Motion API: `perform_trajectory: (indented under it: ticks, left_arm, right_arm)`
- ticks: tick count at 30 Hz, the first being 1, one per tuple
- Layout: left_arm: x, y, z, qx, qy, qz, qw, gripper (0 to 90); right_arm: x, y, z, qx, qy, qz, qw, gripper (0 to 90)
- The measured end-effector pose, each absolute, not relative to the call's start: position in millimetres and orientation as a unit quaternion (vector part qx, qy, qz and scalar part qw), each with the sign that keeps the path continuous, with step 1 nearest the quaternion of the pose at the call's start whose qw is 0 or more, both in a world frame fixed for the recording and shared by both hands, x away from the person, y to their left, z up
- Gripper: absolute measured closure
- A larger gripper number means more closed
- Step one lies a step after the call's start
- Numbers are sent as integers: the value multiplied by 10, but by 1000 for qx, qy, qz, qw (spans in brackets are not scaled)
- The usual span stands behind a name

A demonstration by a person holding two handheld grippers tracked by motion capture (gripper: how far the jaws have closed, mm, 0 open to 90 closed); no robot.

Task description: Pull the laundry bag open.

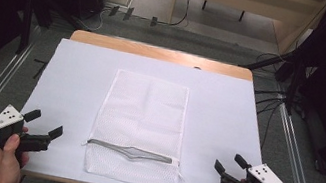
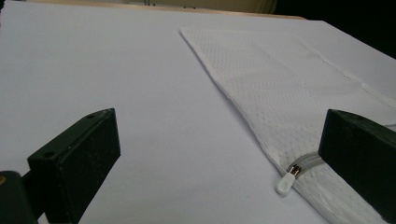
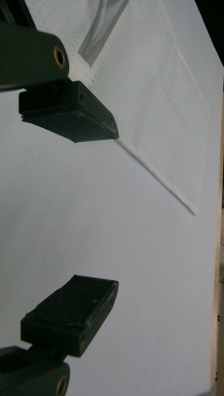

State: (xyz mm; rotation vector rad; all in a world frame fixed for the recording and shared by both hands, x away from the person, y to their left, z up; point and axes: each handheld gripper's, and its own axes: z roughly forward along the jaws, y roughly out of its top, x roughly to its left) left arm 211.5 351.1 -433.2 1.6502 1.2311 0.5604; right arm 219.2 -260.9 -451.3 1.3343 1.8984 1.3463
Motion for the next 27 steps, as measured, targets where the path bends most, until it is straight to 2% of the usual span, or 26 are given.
perform_trajectory:
  ticks: [12, 27]
  left_arm:
    - [2133, 3515, -4360, 680, 508, 227, 478, 0]
    - [2161, 3497, -4392, 688, 506, 224, 471, 0]
  right_arm:
    - [2211, -2872, -4538, 508, 674, 480, 239, 181]
    - [2219, -2878, -4565, 514, 675, 470, 242, 174]
